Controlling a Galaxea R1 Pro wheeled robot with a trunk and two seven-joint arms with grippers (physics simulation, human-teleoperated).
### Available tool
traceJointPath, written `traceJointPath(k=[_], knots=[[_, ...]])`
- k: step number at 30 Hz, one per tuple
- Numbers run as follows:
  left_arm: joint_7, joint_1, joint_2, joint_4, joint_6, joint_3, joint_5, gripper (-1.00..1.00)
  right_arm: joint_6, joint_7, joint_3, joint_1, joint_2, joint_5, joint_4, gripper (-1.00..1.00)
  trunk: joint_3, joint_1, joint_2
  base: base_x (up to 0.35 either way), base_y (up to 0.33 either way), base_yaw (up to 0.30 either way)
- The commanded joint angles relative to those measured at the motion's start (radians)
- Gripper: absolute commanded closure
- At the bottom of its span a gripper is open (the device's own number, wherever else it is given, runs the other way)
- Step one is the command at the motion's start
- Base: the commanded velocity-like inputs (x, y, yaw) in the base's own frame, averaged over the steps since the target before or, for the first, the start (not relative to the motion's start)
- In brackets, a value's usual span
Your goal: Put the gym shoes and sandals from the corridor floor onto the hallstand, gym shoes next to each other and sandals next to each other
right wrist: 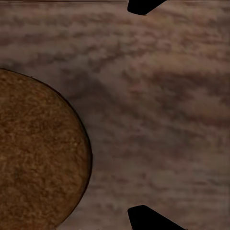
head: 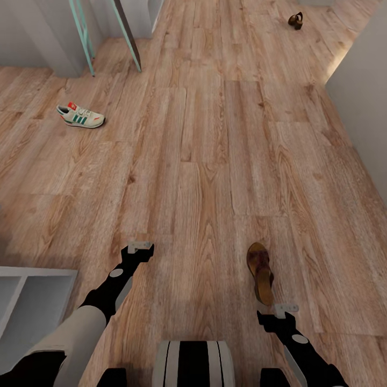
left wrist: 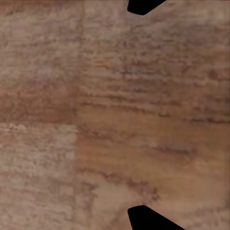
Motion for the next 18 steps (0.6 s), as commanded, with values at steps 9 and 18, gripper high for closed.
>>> traceJointPath(k=[9,18], knots=[[-0.002,-0.002,-0.005,-0.001,-0.002,0.004,-0.001,-1.00,-0.013,-0.004,0.000,-0.013,0.003,0.000,-0.058,-1.00,-0.001,0.000,0.000,0.000,0.000,0.000],[-0.002,-0.002,-0.006,0.001,0.000,0.005,-0.001,-1.00,-0.014,-0.008,0.000,-0.065,0.003,0.001,-0.068,-1.00,-0.001,0.000,0.000,0.000,0.000,0.000]])
